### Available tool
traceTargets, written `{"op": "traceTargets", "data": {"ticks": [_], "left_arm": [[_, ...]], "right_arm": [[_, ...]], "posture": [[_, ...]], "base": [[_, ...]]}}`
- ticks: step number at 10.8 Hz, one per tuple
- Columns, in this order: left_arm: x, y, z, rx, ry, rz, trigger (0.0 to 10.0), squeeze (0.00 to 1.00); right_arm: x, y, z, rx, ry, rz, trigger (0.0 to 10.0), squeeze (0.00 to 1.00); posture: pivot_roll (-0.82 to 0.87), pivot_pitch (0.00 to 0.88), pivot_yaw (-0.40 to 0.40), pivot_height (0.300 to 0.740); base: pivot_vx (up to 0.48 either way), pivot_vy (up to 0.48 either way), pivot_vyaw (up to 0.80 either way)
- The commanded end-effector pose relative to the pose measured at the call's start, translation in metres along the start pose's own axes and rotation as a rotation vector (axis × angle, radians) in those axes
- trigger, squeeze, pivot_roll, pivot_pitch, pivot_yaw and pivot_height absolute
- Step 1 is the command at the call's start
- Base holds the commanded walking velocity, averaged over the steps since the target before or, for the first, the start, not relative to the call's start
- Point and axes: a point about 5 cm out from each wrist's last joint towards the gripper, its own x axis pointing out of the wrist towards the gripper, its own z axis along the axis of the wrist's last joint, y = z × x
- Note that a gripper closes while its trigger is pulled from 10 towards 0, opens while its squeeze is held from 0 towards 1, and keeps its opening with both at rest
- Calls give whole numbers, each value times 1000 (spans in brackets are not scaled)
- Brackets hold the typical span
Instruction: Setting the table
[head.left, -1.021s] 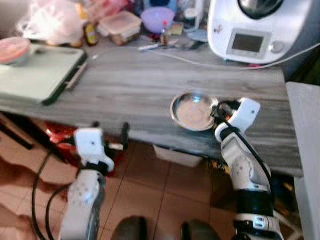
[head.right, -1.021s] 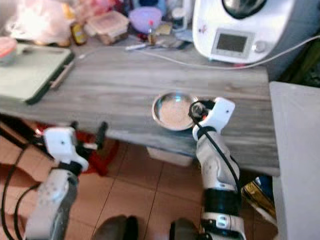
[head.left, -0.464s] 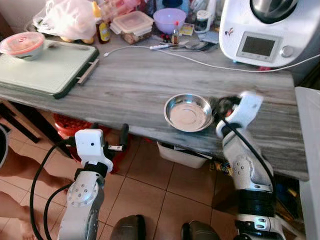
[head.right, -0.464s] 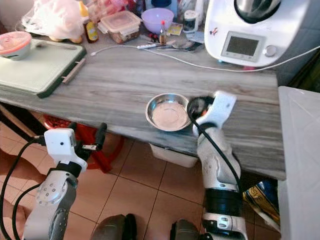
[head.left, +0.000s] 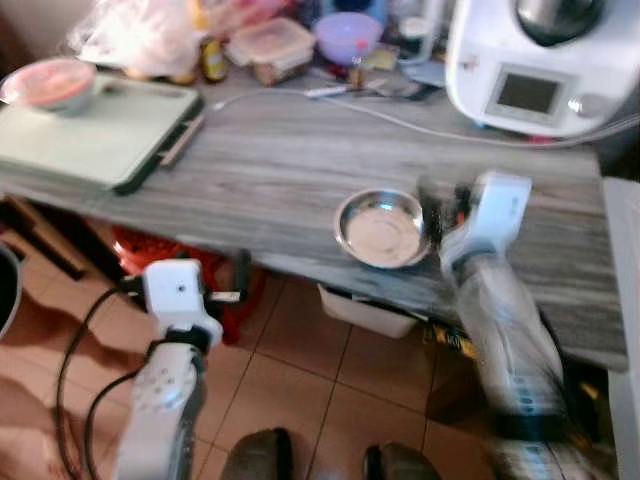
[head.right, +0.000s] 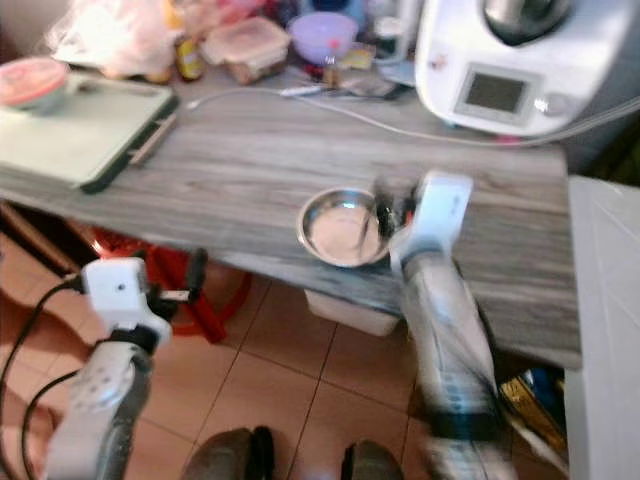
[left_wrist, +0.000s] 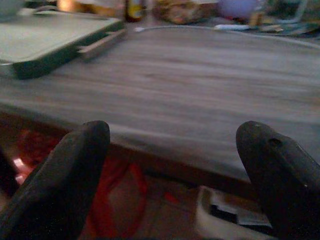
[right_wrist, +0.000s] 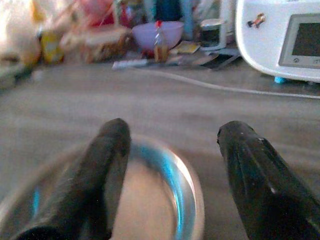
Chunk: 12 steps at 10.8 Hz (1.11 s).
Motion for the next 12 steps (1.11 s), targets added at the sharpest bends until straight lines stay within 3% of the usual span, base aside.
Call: {"op": "traceTargets", "data": {"ticks": [1, 6, 9, 12], "left_arm": [[-1, 3, 0, 10, 5, 18, 10000, 0], [-3, 0, -1, 6, 16, 8, 10000, 0], [-3, 0, -1, 4, 14, 11, 10000, 0], [-4, 0, 0, 6, 15, 11, 10000, 0]], "right_arm": [[-2, 11, 13, -81, -86, 73, 10000, 0], [-12, -1, -2, -127, -28, -12, 10000, 0], [-4, -1, -6, -134, 2, -64, 10000, 0], [-5, -5, -17, -48, 81, -112, 10000, 0]], "posture": [[32, 115, 47, 740], [29, 120, 41, 740], [33, 119, 36, 740], [33, 113, 34, 740]], "base": [[-244, 0, 0], [-274, 0, 0], [-290, 0, 0], [-286, 0, 0]]}}
